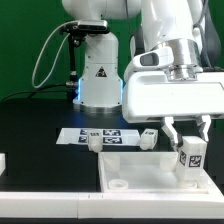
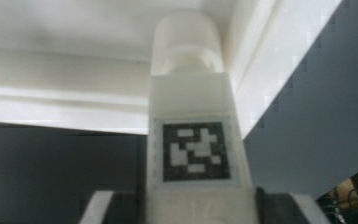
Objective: Assemble one leg
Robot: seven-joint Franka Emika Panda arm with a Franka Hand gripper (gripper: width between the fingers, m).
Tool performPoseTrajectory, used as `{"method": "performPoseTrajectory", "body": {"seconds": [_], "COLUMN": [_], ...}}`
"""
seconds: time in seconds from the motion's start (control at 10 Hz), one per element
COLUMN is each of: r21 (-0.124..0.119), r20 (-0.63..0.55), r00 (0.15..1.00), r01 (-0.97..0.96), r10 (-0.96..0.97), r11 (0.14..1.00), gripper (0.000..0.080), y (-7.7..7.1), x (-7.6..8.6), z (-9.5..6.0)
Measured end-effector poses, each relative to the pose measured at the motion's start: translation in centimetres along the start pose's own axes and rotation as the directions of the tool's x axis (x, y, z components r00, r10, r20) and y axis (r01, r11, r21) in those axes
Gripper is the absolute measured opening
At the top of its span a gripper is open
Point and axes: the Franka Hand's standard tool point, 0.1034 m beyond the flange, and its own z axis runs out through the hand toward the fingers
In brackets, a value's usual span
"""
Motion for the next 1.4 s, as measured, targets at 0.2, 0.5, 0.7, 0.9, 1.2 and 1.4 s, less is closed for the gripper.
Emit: {"method": "performPoseTrajectory", "body": {"seconds": [0.2,0.5,0.7,0.9,1.2,1.4], "r21": [0.0,-0.001,-0.001,0.01,0.037,0.047], "r20": [0.003,0.006,0.007,0.056,0.258,0.364], "r00": [1.0,1.0,1.0,0.998,0.966,0.931], "r01": [0.009,0.012,0.012,0.011,-0.038,-0.056], "r10": [-0.009,-0.012,-0.012,-0.011,0.027,0.035], "r11": [1.0,1.0,1.0,1.0,0.999,0.997], "gripper": [0.0285,0.0294,0.0477,0.0641,0.0647,0.0649], "y": [0.1,0.3,0.3,0.1,0.8,1.2], "x": [0.0,0.0,0.0,-0.1,1.8,1.9], "z": [0.0,0.0,0.0,0.2,1.2,1.7]}}
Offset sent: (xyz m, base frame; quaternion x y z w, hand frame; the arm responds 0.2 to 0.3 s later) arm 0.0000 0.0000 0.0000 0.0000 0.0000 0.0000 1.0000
